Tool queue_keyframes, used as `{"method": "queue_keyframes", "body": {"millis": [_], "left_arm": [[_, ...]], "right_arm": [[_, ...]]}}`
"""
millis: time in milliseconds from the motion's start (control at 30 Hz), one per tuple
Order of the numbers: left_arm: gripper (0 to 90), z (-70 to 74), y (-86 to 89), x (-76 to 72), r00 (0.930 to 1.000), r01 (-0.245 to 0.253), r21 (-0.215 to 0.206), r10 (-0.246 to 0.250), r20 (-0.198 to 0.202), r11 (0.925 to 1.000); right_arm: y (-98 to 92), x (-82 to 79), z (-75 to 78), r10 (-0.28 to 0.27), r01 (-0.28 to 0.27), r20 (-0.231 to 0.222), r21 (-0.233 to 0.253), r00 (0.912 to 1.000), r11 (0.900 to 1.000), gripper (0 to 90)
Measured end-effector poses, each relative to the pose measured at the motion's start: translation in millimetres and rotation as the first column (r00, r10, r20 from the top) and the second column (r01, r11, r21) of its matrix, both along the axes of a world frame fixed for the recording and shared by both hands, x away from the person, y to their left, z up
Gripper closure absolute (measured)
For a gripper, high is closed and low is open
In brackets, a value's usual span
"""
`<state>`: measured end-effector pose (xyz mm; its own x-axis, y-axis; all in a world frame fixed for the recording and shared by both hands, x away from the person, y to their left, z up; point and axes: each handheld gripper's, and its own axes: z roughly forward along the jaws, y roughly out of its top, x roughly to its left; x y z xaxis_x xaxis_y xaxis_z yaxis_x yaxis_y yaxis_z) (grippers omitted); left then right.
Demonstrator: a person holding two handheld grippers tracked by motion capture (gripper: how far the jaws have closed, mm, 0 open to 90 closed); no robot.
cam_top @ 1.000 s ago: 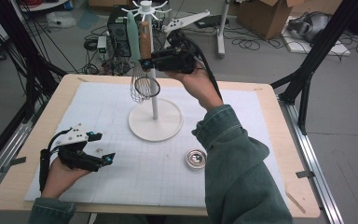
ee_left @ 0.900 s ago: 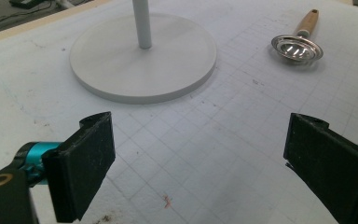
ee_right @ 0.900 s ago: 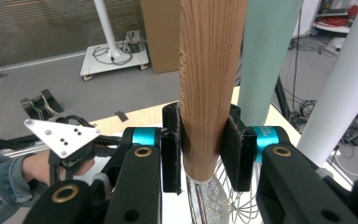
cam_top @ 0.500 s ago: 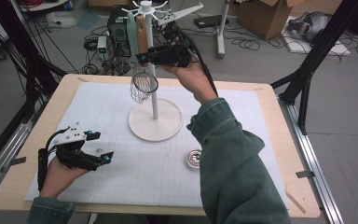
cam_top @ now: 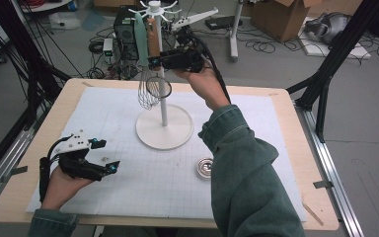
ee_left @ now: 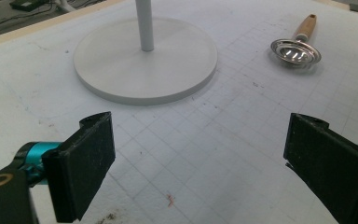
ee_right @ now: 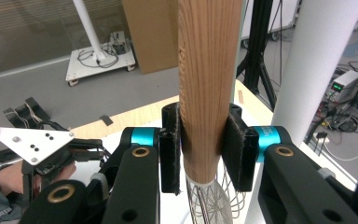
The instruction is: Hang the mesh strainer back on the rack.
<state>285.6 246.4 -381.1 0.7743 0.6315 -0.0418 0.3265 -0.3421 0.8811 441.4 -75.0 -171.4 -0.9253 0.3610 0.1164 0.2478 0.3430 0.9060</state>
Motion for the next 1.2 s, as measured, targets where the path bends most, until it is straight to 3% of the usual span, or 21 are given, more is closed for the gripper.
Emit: {"method": "queue_keyframes", "body": {"millis": [367,667,1033,1200], "left_arm": [[9.3,0.1,-0.8,0.9,0.9999,0.01,-0.001,-0.01,-0.004,1.0],[9.3,-0.3,-0.9,1.0,1.0,0.002,-0.005,-0.002,-0.006,1.0],[9.3,-0.4,-0.6,1.3,0.9999,0.009,-0.002,-0.009,-0.012,1.0],[9.3,-0.4,-0.4,1.4,0.9999,0.007,-0.002,-0.007,-0.01,1.0]], "right_arm": [[-5.3,-0.7,-4.3,0.0,0.0,0.009,0.012,1.0,1.0,66.0],[-23.5,-2.2,-10.0,0.0,0.0,0.009,0.05,1.0,0.999,66.1],[-42.3,-4.7,-7.3,0.026,-0.027,0.019,0.079,0.9995,0.996,81.5],[-51.8,-6.3,-2.1,0.01,-0.013,0.034,0.098,0.9994,0.995,89.4]]}}
